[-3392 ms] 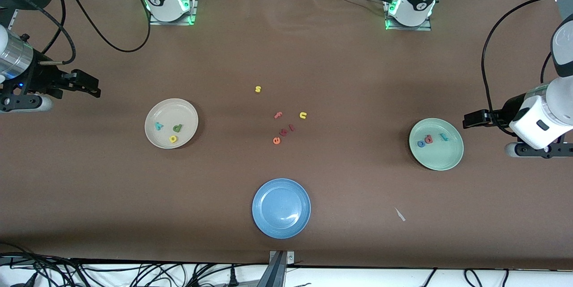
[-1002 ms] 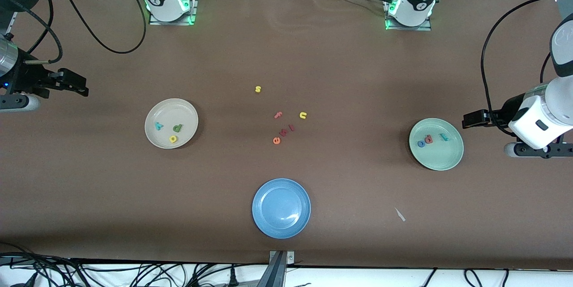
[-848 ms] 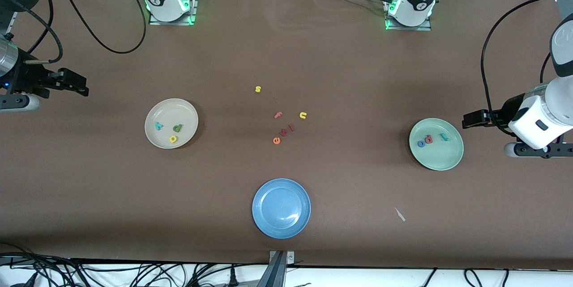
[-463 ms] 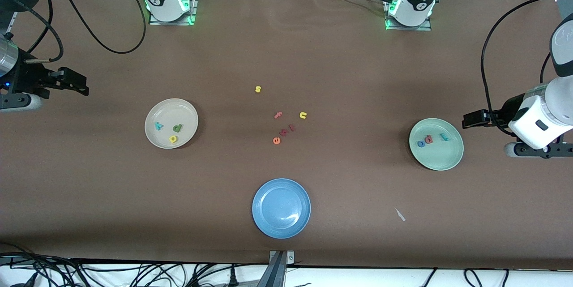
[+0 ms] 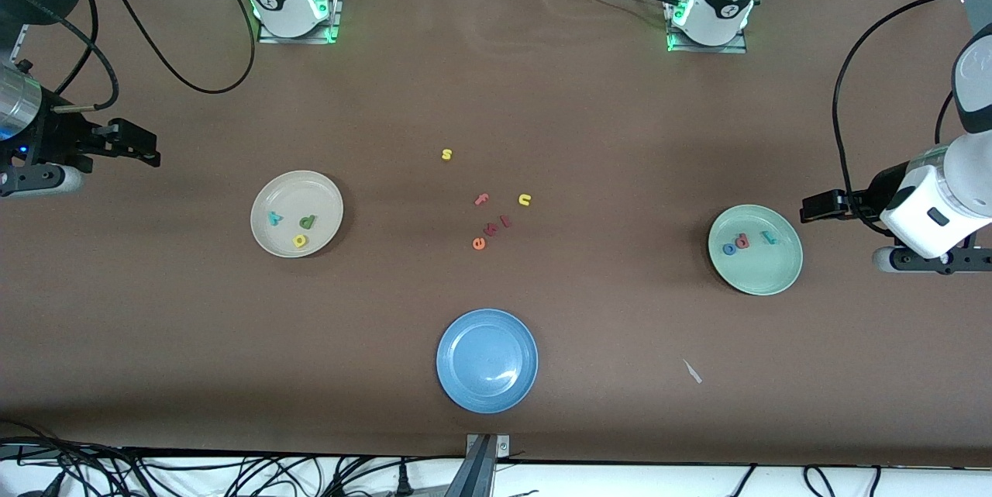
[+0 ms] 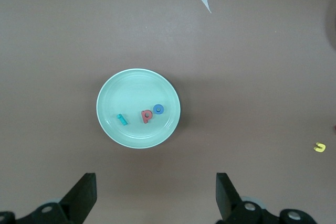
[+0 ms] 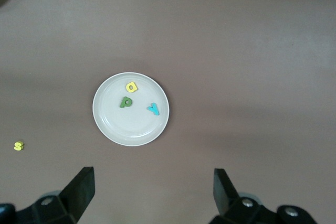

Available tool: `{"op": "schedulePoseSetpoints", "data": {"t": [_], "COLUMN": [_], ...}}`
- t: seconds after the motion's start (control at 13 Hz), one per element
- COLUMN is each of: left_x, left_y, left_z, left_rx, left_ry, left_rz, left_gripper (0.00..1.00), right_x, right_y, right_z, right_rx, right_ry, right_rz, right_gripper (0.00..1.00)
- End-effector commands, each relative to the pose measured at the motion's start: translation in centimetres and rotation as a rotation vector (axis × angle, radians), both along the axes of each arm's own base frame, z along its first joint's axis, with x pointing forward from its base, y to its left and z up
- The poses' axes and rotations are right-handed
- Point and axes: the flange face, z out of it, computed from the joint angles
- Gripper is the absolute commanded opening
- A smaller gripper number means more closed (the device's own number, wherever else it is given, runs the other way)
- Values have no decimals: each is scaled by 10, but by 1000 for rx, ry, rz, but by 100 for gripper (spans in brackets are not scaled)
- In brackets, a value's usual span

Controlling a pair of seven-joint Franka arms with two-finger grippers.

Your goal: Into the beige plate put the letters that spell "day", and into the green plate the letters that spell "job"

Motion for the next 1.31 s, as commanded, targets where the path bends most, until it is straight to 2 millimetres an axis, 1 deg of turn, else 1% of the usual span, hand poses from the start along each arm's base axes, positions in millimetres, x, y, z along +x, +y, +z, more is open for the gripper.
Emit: {"op": "schedulePoseSetpoints", "data": {"t": [0.0,0.54,0.77,1.08,1.23], "left_x": [-1,-2,-2,-2,-2], "left_y": [1,0,1,-1,-3], "left_z": [3,3,3,6,6], "left_rx": [-14,-14,-14,-16,-14], "left_ry": [-9,-9,-9,-12,-12], "left_rz": [4,1,3,0,-2], "left_gripper": [100,100,100,100,100], "right_x": [0,-1,-4,-2,-3], "right_y": [2,6,14,7,7], "right_z": [4,4,1,1,4], "right_rx": [-10,-6,-6,-14,-12], "right_ry": [4,10,34,30,23], "right_rz": [15,23,36,47,55], "right_gripper": [100,100,100,100,100]}}
